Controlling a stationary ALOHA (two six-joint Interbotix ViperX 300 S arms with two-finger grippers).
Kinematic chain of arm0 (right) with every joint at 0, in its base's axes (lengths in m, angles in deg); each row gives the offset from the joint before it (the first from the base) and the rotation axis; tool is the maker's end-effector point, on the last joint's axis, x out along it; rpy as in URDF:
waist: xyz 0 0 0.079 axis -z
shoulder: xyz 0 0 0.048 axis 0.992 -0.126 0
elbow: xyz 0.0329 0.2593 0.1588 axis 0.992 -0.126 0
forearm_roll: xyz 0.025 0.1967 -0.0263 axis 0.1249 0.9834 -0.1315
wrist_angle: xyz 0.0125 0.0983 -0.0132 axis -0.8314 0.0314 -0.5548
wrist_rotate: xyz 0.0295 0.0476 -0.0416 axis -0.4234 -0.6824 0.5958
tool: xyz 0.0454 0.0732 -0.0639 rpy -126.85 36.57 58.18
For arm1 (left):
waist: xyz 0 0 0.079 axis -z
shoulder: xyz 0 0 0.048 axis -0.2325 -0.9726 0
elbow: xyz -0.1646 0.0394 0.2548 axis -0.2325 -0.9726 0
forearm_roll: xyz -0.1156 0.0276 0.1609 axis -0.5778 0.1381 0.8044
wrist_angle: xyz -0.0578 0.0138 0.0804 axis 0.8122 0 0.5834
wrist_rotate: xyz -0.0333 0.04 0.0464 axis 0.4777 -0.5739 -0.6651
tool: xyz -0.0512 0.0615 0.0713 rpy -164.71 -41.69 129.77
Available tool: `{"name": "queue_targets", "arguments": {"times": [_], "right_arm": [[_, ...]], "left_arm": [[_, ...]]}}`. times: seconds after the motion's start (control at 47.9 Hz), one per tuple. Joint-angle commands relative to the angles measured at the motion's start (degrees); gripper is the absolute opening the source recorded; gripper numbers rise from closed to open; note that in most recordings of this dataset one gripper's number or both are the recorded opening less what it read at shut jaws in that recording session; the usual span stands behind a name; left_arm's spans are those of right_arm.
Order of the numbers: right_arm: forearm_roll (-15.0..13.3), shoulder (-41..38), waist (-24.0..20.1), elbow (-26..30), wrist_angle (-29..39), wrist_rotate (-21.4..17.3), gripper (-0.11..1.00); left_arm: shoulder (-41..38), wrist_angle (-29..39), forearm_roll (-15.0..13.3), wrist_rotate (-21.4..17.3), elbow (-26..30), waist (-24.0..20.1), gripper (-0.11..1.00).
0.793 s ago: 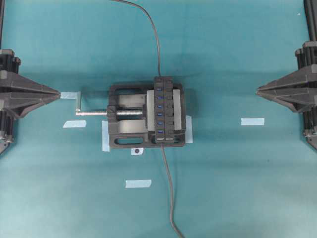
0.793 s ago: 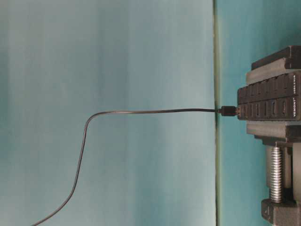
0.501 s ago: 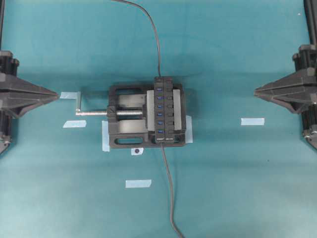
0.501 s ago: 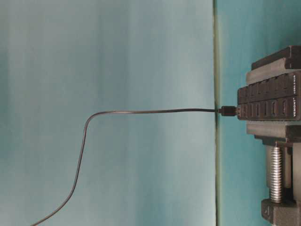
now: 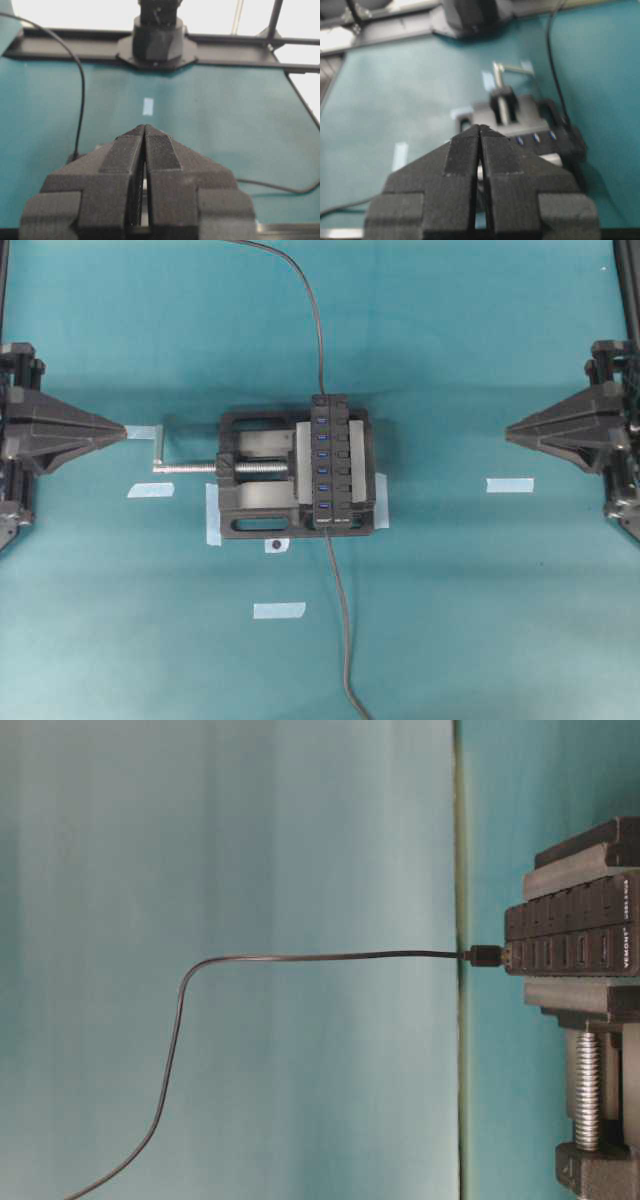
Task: Insert the USB into the second port from the front of the fixed hub.
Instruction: 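Move the right gripper toward the black USB hub in the vise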
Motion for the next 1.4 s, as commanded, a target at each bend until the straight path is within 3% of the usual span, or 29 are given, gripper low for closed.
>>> {"name": "queue_targets", "arguments": {"times": [0.0,0.334,0.689,0.877,1.107,1.378], "right_arm": [[-0.4,-1.1,1.3,3.0,4.0,-0.4,0.04],[-1.8,-6.4,3.3,6.4,9.0,-0.3,0.04],[-4.4,-19.5,6.9,12.8,11.5,0.2,0.04],[-4.4,-27.0,7.8,17.1,11.7,3.2,0.04],[-4.4,-35.6,8.3,24.2,16.7,7.5,0.04],[-4.4,-42.2,9.5,30.1,20.1,8.4,0.04]], "left_arm": [[-0.4,1.1,0.2,0.3,1.8,-0.2,0.0],[-3.0,7.4,0.2,0.4,3.2,-0.2,0.0],[-8.7,12.0,0.2,0.3,6.2,-0.2,0.0],[-9.6,13.6,0.2,0.2,7.6,-0.2,0.0],[-9.8,16.0,0.2,0.3,8.2,-0.1,0.0],[-9.8,18.7,0.3,0.3,8.9,-0.2,0.0]]}}
